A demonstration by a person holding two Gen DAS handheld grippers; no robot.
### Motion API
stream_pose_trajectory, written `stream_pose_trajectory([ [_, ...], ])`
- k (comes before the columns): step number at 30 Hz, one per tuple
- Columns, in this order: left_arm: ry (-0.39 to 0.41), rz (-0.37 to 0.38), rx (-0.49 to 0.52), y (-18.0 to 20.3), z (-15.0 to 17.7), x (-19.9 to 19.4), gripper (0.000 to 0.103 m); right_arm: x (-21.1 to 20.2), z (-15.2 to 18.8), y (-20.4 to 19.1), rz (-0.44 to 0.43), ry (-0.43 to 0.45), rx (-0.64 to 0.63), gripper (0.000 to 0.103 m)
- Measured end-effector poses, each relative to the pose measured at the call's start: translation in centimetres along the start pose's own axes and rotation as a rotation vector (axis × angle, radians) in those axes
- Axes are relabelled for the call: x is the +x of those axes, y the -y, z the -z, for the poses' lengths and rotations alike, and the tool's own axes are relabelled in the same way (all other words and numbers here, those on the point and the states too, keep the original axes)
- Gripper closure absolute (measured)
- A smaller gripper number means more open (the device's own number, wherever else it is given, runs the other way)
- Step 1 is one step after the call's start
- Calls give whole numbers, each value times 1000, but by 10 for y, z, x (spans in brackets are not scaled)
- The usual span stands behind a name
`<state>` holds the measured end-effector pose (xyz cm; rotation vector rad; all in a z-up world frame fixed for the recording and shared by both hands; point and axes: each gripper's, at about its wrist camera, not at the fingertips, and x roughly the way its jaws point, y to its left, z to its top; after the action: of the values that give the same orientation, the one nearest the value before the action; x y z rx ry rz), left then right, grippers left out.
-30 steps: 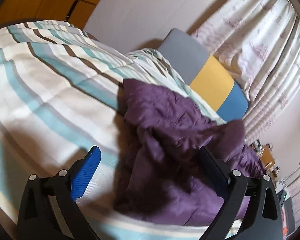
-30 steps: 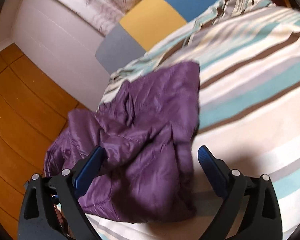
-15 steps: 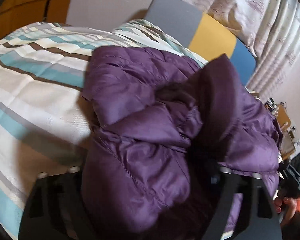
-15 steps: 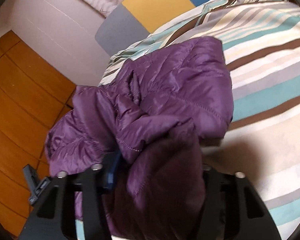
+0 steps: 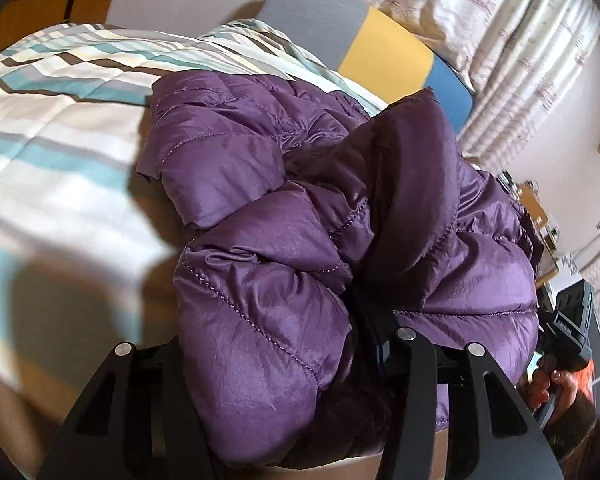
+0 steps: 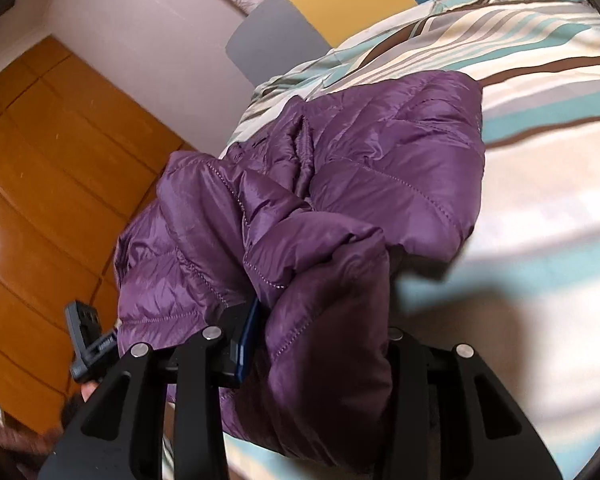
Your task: Fold large clothes
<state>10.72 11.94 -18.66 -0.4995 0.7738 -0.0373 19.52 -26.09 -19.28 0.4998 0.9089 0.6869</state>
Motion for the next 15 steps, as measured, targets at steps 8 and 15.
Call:
stream_pose_trajectory([
  [8,9,1,13,8,19,-21,43,-38,16,7,62,20,-9,46],
  [15,181,-12,-15,-1,16,-69,12,-64,6,-10,245,107,-150,23],
])
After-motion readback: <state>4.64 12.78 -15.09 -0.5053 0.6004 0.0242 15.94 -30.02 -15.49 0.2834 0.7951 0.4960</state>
